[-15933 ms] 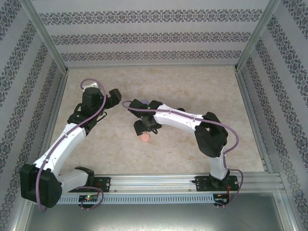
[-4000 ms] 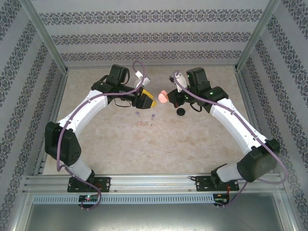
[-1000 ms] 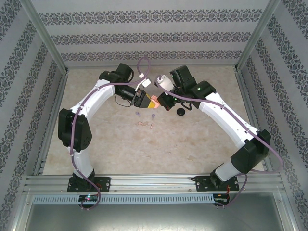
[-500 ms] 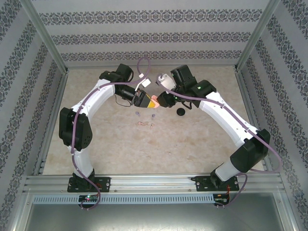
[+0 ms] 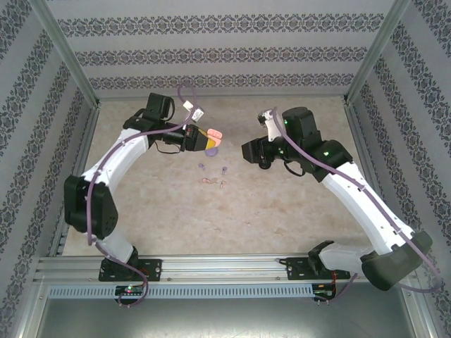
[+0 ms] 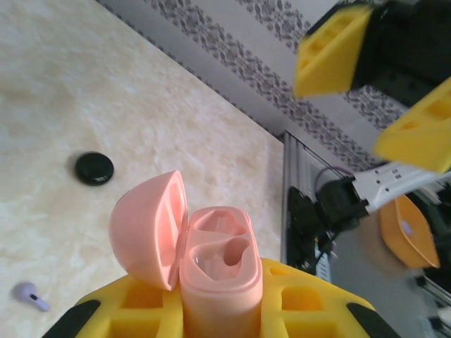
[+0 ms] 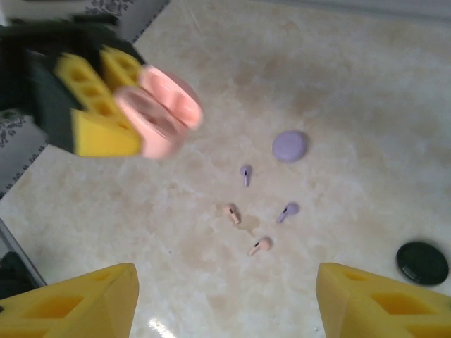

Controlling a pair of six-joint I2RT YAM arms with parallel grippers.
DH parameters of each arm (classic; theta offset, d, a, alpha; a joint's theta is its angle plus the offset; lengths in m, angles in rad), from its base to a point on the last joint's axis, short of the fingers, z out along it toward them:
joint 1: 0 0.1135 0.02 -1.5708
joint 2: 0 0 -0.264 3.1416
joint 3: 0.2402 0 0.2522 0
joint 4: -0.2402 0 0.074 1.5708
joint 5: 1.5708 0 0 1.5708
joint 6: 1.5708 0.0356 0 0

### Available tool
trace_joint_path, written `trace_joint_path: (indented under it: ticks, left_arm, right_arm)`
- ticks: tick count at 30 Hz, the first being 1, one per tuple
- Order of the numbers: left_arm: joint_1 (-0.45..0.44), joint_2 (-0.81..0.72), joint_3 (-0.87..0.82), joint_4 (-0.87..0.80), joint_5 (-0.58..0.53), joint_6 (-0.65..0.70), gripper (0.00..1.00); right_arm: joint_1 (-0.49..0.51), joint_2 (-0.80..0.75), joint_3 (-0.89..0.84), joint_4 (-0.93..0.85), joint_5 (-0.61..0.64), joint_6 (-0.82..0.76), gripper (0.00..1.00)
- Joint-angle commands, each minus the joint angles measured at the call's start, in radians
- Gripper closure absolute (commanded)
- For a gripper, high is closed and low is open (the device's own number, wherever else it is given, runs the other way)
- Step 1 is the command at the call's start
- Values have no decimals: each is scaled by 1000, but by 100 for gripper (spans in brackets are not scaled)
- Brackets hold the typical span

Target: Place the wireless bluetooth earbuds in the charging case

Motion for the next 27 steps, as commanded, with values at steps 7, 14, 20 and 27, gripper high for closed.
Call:
trace_joint_path:
  ticks: [7,14,20,27]
  left_arm:
    - [2,-230,-215,441,-320,-207,100]
    - [1,-377,-334,579,-524,-250,100]
    - [1,-466,-444,734,-723,-299,100]
    - [1,-539,-545,862,-921,-375,100]
  right_arm:
    - [113,180,-60,60,83,208,31]
    - [169,408,36,47,91,194,32]
    - [200,597,177,7,91,175,33]
    - [235,777,336,-55,90,146,33]
